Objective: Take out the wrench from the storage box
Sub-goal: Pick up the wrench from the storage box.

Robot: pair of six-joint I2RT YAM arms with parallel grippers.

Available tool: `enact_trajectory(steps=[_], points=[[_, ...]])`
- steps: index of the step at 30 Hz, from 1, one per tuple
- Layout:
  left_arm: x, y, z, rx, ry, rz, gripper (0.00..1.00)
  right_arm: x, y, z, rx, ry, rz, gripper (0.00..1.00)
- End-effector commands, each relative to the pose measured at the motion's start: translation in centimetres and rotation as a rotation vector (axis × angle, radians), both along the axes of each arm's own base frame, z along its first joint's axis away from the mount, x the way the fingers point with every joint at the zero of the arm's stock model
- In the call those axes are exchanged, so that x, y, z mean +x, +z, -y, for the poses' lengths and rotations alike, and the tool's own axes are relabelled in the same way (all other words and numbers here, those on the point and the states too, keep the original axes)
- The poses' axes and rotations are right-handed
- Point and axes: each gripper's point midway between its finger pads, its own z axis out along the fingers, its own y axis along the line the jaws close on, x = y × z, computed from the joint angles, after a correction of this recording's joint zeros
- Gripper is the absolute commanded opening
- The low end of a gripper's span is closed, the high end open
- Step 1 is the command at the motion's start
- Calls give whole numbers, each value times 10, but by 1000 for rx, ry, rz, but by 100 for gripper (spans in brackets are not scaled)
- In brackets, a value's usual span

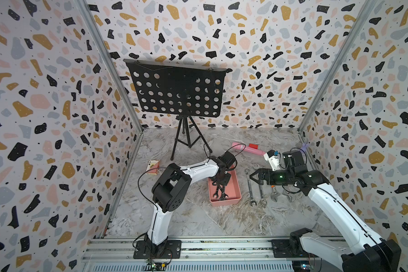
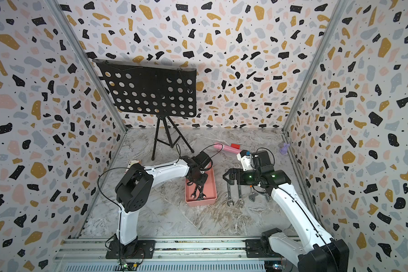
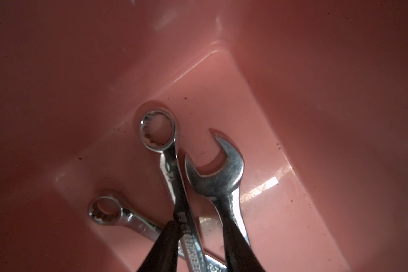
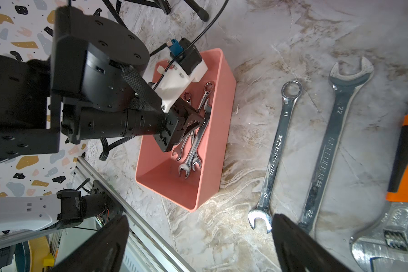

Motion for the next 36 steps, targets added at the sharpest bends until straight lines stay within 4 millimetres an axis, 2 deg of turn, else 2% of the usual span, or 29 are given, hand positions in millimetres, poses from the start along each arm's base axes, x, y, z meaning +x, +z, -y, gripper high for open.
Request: enact_trajectory(steps=[1,6,10,15,19,23,36], points=[[1,-8,-5,9,3,-29,36,-1,-2,0,-6,8,1,100],[-4,-21,-3,-3,2,-85,37,1,-3,-2,2,8,-2,100],[-10,-33,-11,32,11,-105,37,2,-2,-2,3,6,1,100],[-14,-35,-15,42,13,-116,32,3,-3,-4,9,4,-3,100],[-13,-30,-15,34,15,-109,20,4,-2,-4,12,1,-2,100],[-8,-17,-12,15,23,-84,12,4,-2,-4,12,3,-3,100],[-2,22,-4,-49,49,-22,8,7,3,-4,11,1,13,100]])
